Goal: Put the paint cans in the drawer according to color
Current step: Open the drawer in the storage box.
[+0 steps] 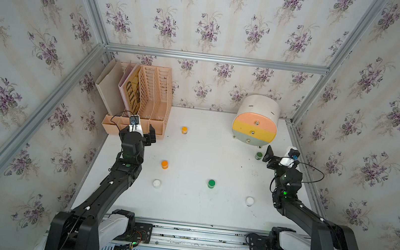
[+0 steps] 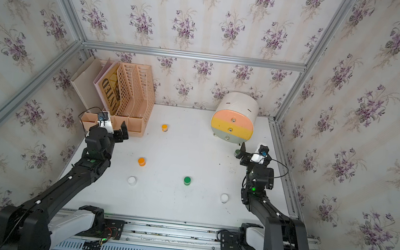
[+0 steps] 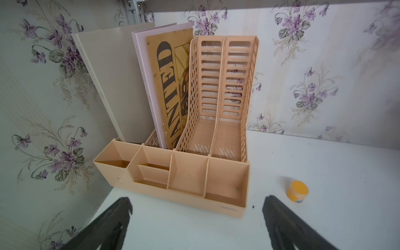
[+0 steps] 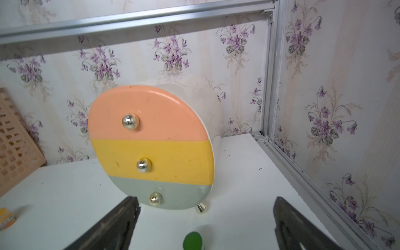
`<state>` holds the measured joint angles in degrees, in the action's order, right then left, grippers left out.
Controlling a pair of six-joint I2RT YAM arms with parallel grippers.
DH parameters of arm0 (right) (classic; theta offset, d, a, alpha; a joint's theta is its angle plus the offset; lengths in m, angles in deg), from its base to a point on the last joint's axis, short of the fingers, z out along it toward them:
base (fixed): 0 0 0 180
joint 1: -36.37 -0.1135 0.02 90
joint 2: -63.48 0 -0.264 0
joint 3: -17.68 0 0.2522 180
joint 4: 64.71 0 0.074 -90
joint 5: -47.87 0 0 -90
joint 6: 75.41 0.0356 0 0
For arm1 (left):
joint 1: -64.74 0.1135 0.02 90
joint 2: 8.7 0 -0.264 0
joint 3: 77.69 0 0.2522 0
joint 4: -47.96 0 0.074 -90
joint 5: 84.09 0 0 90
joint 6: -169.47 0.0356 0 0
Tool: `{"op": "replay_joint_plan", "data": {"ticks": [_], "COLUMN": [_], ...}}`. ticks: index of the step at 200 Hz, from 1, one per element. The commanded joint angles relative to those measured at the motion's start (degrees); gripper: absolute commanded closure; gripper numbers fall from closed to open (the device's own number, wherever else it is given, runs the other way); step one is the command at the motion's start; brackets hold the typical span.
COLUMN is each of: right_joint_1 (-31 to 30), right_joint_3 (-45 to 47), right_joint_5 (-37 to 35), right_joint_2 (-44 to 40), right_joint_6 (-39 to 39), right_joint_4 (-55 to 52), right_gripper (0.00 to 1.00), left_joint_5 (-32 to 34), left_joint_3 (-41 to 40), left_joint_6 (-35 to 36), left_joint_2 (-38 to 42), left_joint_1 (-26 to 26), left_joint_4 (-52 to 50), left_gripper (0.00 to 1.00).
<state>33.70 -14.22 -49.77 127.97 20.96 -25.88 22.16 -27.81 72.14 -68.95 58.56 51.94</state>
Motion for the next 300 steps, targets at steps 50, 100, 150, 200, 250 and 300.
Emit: {"op": "replay_joint_plan", "data": {"ticks": [50,100,150,200,250,300], "right_joint_1": [-0.05,0.05,0.41,2.34,3.04,3.67], "right_joint_3": [-31.65,-52.52,-63.61,-72.90,-80.17,-82.76], "right_joint_5": [9.62,15.46,18.90,24.25,27.35,27.70], "right_joint_2": [1.44,10.41,18.09,26.04,33.58,37.14], "right_joint_6": [10.44,7.94,7.16,7.36,7.10,5.06], "right_joint_4": [-51.62,-66.68,-70.24,-71.57,-69.94,-67.96], "right_gripper": [0.00,0.07,0.12,0.14,0.15,0.15], "left_joint_5": [-2.45,-5.29,-10.13,-9.34,-6.97,-4.31], "left_joint_3": [18.12,32.11,42.46,52.13,59.25,71.19], "left_joint_6": [-3.09,-2.64,-3.84,-4.16,-5.61,-3.43], "left_joint_2": [-0.82,-9.93,-23.86,-37.82,-51.95,-64.42], "left_joint_1": [-13.64,-29.23,-40.07,-46.62,-47.26,-47.27], "left_joint_4": [-24.13,-31.25,-31.46,-26.53,-14.78,-12.79], "left_gripper": [0.01,0.01,0.01,0.01,0.01,0.08]}}
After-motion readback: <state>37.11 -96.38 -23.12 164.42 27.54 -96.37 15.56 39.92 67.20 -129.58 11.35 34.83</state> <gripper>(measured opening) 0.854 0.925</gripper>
